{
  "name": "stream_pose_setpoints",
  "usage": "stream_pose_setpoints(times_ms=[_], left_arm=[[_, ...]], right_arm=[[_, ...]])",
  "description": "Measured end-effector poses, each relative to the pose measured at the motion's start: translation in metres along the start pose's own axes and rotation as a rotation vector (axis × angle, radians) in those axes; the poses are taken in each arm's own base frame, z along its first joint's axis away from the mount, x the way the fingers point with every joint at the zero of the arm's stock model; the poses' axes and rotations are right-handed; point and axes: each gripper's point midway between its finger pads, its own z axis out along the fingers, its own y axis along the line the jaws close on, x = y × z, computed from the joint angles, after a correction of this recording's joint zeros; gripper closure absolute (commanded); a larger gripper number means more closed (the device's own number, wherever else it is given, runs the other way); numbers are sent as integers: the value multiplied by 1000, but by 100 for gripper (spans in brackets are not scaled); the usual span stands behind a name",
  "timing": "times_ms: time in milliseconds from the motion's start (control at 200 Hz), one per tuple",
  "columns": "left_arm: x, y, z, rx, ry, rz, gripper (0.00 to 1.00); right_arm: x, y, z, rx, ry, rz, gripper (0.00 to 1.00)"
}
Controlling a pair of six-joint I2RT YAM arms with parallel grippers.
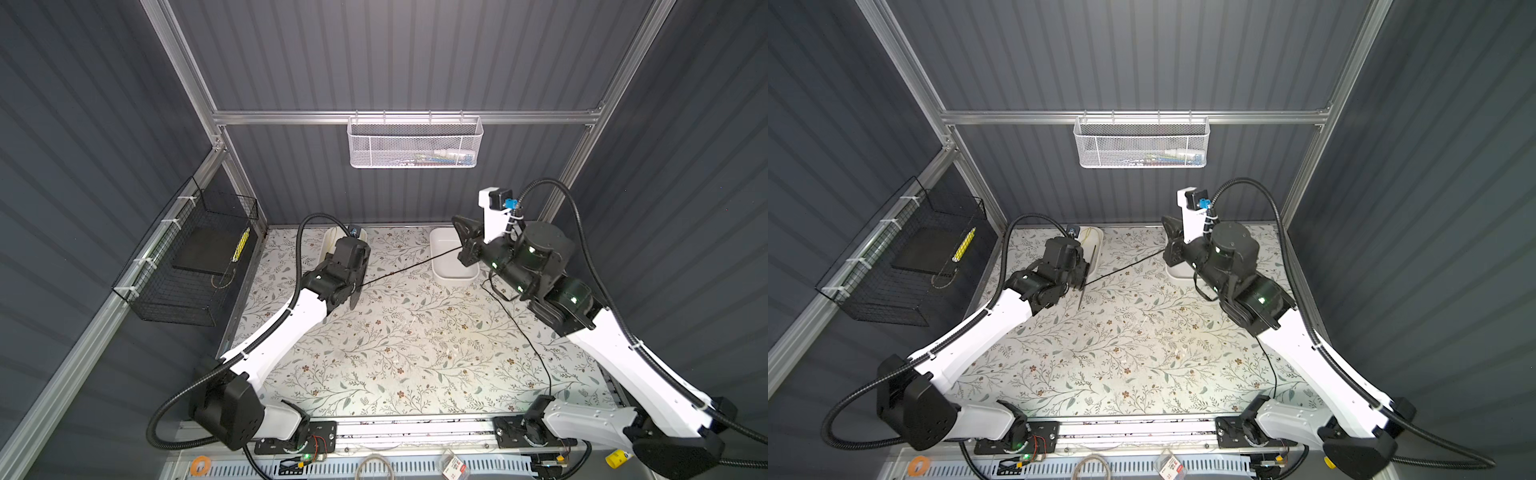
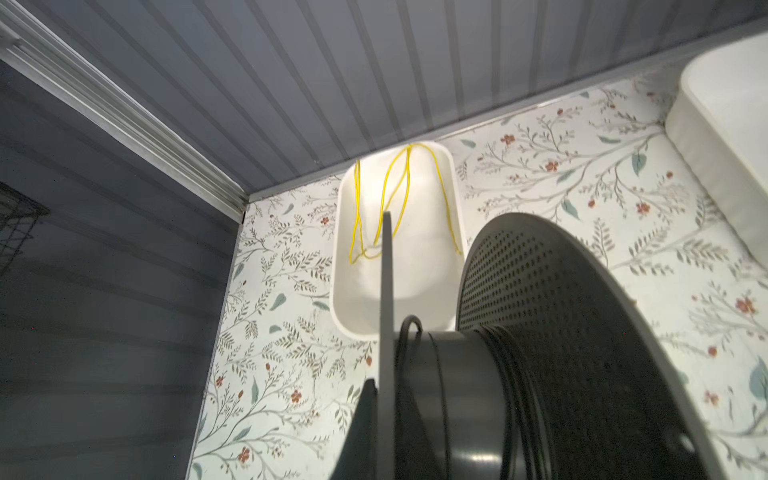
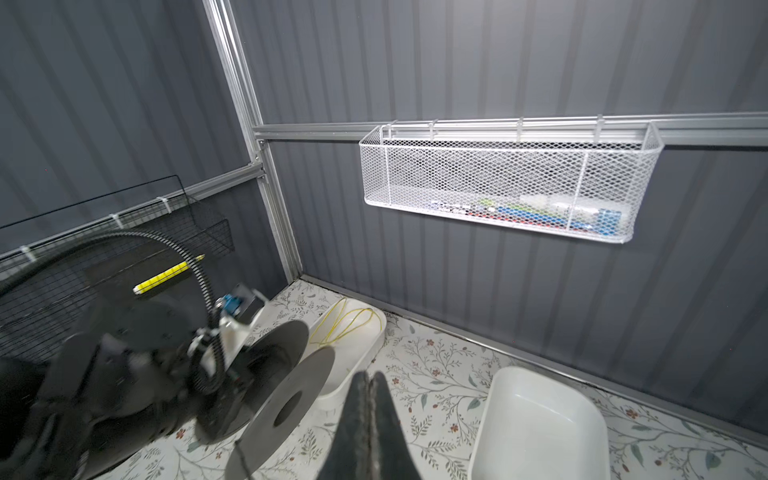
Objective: Wrap the cables
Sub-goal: 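Lower the spool with the left gripper while the right gripper lifts the cable high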
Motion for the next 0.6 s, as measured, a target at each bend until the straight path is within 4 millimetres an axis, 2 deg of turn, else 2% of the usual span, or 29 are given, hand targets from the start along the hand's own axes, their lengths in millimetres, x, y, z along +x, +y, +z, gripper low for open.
stream_pose_setpoints(times_ms=[80, 210, 385, 495, 600], left_arm=[[14, 2, -15, 38, 26, 16, 100], [30, -2, -45, 131, 29, 23, 100], [32, -9, -71, 242, 4, -4, 100], [26, -10, -90, 306, -40, -32, 100], [20, -5, -111, 351, -75, -59, 100]], right_arm=[[-6, -11, 24, 4, 8, 20, 100], [-3, -35, 64, 9, 54, 75, 100], [4, -63, 116, -23, 108, 200, 100], [20, -87, 144, -16, 146, 267, 100], [46, -108, 157, 4, 193, 351, 100]])
